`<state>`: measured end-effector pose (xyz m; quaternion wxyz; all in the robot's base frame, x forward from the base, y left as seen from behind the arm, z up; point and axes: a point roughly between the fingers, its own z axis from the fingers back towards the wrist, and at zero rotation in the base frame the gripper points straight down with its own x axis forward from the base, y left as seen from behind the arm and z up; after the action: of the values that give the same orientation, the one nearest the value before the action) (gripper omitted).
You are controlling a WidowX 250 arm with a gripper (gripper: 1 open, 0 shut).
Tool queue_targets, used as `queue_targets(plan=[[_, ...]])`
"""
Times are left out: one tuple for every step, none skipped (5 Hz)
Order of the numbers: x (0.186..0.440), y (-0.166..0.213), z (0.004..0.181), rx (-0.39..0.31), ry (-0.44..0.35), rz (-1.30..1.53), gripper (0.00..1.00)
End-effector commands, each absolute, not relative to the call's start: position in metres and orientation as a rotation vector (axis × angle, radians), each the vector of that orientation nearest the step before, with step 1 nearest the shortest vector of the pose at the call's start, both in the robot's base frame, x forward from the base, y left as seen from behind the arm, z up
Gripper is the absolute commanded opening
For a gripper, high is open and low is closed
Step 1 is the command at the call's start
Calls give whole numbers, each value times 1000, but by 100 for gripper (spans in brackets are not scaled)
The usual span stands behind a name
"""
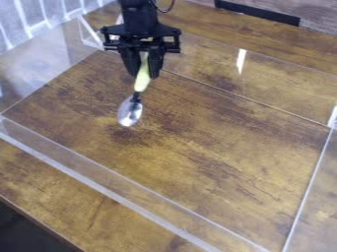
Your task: Move the green spoon to the left
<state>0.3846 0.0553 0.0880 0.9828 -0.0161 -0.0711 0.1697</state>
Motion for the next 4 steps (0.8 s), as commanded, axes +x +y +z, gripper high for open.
queue_targets(plan=[[395,62,108,-31,-207,346,0],[397,63,106,-32,-206,342,0],[399,63,105,-35,-206,337,0],[401,63,105,-39,-207,329,0]])
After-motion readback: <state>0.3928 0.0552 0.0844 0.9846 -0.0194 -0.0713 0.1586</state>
